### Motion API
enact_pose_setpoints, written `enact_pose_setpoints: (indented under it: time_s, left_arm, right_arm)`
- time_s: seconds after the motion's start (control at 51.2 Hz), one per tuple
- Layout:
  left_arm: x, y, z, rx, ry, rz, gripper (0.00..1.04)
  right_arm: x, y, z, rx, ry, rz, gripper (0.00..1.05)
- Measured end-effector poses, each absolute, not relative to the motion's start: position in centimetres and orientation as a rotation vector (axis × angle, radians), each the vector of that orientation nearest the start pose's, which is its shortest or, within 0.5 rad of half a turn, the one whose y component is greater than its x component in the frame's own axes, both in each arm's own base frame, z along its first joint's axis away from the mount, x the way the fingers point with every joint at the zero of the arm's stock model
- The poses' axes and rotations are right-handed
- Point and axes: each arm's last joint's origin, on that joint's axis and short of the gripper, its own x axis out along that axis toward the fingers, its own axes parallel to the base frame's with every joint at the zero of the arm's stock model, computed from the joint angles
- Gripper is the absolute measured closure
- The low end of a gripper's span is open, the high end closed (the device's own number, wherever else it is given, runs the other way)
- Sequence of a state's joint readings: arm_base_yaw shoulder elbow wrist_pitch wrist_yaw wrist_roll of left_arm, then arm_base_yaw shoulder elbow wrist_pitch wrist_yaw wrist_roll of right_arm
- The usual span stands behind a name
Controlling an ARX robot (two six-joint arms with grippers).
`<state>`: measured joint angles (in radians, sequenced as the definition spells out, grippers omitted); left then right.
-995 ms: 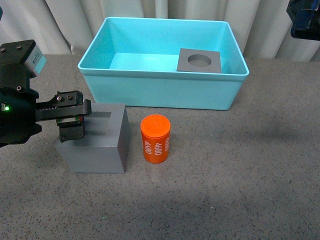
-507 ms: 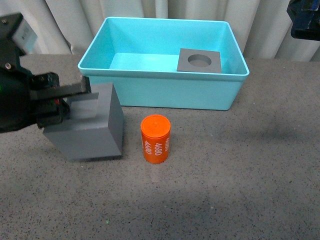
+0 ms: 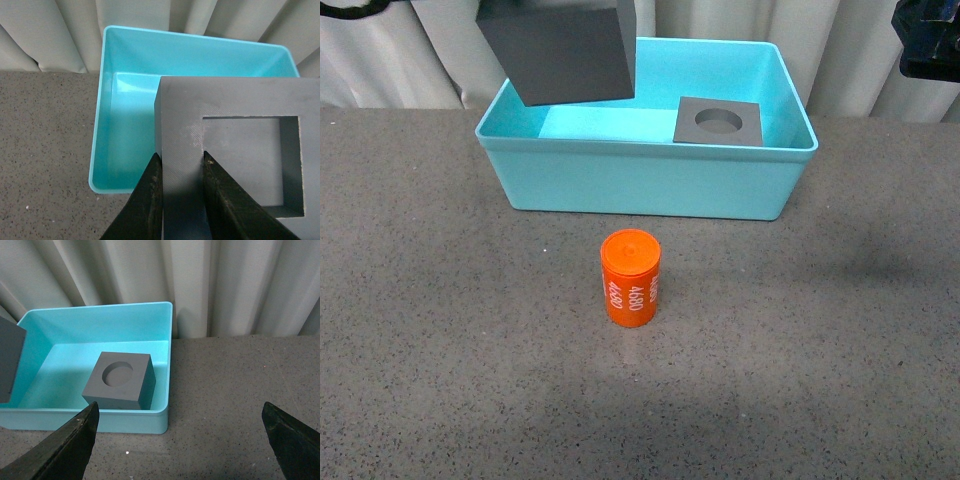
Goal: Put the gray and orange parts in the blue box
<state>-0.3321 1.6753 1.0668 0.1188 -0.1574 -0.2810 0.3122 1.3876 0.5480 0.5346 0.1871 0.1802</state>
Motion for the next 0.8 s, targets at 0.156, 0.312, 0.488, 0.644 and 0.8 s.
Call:
enact_pose_setpoints:
  time_s: [0.156, 0.312, 0.488, 0.644, 0.8]
  left_arm:
    - [38.9, -12.2, 20.2, -0.100, 0.558, -0.072, 0.88]
    - [41.3, -11.6, 18.3, -0.093, 0.604, -0.035, 0.88]
    - [43.0, -11.1, 17.3, -0.080, 0.625, -0.009, 0.88]
    - [43.6, -11.0, 16.3, -0.065, 0.663, 0.007, 0.88]
    - [43.8, -11.2, 15.0, -0.033, 0.702, 0.022, 0.88]
  right_arm:
    - [26.0, 7.8, 19.2, 0.103, 0.306, 0.097, 0.10]
    - [26.0, 7.8, 19.2, 0.103, 0.306, 0.097, 0.10]
    - [26.0, 7.8, 19.2, 0.103, 0.306, 0.097, 0.10]
    - [26.0, 7.8, 19.2, 0.103, 0.306, 0.098, 0.10]
    - [26.0, 7.8, 19.2, 0.103, 0.306, 0.097, 0.10]
